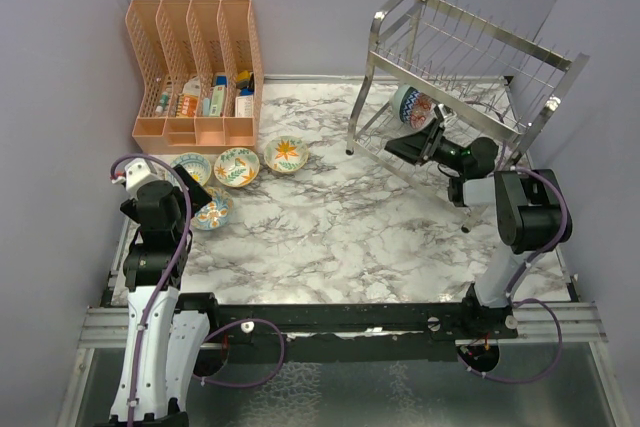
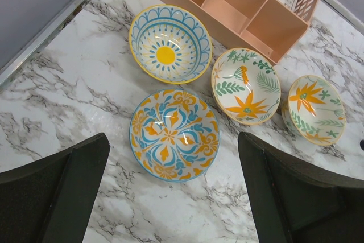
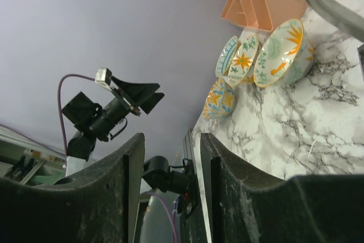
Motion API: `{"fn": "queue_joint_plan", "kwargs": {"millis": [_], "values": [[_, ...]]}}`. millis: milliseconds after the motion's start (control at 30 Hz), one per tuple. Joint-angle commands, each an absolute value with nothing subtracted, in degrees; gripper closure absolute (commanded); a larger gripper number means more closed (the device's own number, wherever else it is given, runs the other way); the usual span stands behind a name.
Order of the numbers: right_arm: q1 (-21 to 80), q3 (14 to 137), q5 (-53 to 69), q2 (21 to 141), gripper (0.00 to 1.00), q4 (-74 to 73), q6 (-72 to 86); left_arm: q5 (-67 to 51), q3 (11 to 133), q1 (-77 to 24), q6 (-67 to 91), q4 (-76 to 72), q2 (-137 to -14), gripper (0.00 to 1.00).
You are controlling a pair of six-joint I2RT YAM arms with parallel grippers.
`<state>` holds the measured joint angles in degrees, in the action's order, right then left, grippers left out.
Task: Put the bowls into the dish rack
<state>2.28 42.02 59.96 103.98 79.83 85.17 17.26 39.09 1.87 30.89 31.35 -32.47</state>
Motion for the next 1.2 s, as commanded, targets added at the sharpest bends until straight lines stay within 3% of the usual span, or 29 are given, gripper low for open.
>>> {"fn": "queue_joint_plan", "kwargs": {"millis": [0,367,633,933,1167], "values": [[2.94,40.02,65.66,101.48,0.56,77.16,81.42,16.26,39.38,2.28,30.49,29.87,-31.52,0.01],[10.22,40.97,66.20,91.62,0.53,42.76,57.76,16.28,39.38,2.29,30.50,29.92,-31.13,0.01],[15.92,37.88,62.89,89.27,0.53,37.45,53.18,16.26,39.29,2.28,30.50,29.90,-30.78,0.01],[31.49,36.01,49.45,84.97,0.50,29.13,47.05,16.43,39.37,2.31,30.53,29.97,-30.77,0.01],[40.63,45.65,38.99,87.32,0.47,18.25,38.81,16.79,39.46,2.32,30.66,30.05,-31.11,0.01]]}}
